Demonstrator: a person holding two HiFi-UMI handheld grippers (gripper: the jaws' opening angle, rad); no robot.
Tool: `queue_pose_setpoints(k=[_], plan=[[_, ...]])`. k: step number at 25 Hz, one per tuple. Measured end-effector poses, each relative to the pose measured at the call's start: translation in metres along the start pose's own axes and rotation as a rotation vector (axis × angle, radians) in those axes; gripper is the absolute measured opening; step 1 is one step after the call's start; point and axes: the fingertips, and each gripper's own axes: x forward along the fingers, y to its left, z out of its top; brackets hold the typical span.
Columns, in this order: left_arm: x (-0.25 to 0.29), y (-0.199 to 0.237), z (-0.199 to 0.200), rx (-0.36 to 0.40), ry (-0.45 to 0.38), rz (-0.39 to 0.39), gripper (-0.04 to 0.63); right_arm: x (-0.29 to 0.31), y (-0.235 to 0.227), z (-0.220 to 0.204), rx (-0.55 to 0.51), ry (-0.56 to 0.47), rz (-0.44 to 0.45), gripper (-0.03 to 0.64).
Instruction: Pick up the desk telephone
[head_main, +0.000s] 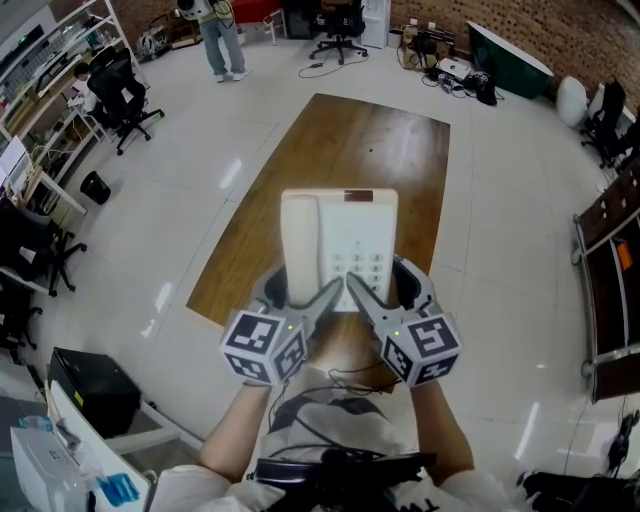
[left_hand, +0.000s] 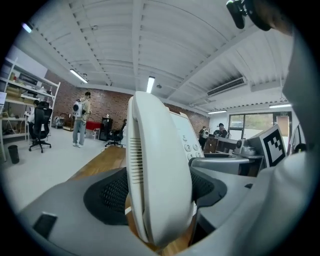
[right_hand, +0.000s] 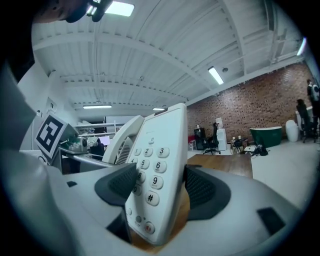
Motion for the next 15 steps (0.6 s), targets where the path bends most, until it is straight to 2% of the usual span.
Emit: queue_pose_setpoints(k=[8,15], plan=[[-0.020,-0.017,0.031,0.050,-0.069,0.013,0.353,-0.019,0.014,0.031,-0.039,-0.078,0.021,0.314],[-0.028,-0.019,0.034,0.054,-0.070,0.021,0.351,-0.024,0.021,0.036,-0.052,-0.086,0.028,0.314]])
